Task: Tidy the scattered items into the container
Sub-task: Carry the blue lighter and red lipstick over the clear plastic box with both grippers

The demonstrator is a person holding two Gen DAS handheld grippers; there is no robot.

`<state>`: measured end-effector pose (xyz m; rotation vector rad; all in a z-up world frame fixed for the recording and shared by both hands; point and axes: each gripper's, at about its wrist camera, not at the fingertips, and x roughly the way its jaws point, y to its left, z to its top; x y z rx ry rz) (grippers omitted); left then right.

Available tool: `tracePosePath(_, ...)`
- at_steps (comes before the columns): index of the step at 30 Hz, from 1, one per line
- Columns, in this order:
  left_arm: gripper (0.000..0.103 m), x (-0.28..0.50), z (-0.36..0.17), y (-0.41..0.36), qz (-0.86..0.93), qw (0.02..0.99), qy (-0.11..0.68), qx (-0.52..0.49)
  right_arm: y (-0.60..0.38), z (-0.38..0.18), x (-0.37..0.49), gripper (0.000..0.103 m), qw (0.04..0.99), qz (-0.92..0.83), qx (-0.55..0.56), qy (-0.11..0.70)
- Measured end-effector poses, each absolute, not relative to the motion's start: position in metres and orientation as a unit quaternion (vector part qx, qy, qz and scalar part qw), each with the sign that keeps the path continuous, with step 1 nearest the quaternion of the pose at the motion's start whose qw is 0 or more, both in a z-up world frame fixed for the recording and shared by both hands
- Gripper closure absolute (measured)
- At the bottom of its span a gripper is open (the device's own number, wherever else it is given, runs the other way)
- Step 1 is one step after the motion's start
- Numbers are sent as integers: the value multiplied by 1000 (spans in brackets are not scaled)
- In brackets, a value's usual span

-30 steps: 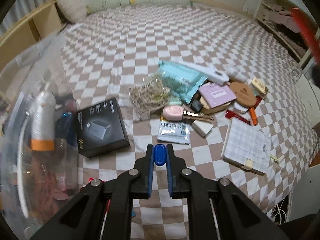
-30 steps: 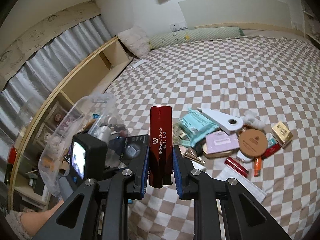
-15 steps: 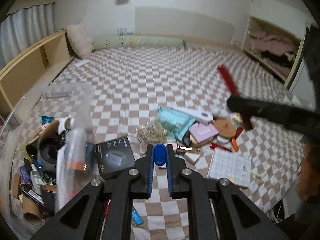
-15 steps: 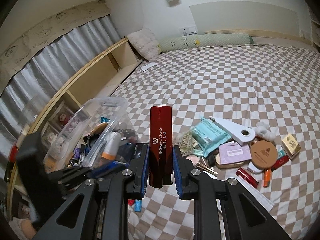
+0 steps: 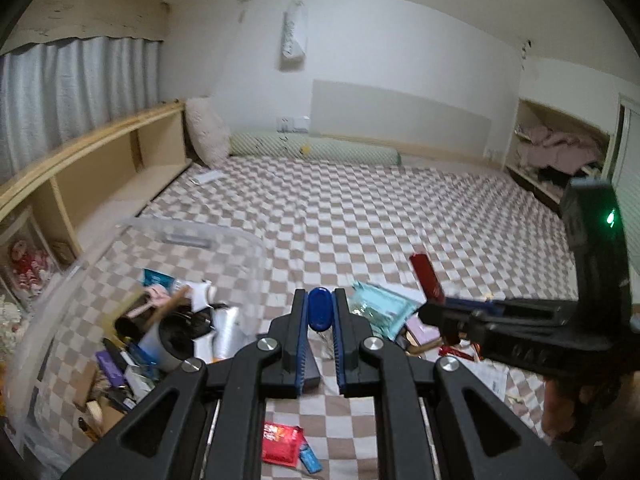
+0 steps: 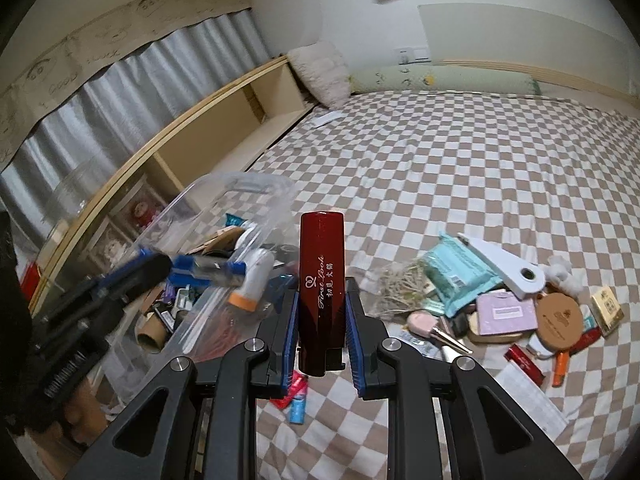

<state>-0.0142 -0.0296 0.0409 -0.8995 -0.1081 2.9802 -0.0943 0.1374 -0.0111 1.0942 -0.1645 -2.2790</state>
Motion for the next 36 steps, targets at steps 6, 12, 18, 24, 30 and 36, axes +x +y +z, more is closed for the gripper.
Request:
tracePosePath(6, 92, -8, 48, -54, 960, -5, -51, -275, 111, -12, -93, 80, 323, -851, 412, -48)
tracePosePath(12, 91, 3, 52, -72, 962, -21, -64, -266, 87, -15, -90, 80, 345, -842, 414, -35)
tracePosePath(18, 91, 13, 56, -93, 962, -41, -76, -258, 64, -16, -86, 80, 365, -832, 417, -26)
tracePosePath(24, 91, 23, 61, -120, 962, -69, -91, -249, 47, -15, -82, 80, 382, -826, 414, -19)
tracePosePath(30, 91, 30, 61, -154, 956, -110, -104, -252, 31, -13, -77, 80, 397, -820, 411, -16)
tracePosePath(36, 91, 31, 46, -180, 942, -150, -109, -280, 19, -12, -74, 80, 410, -815, 409, -13)
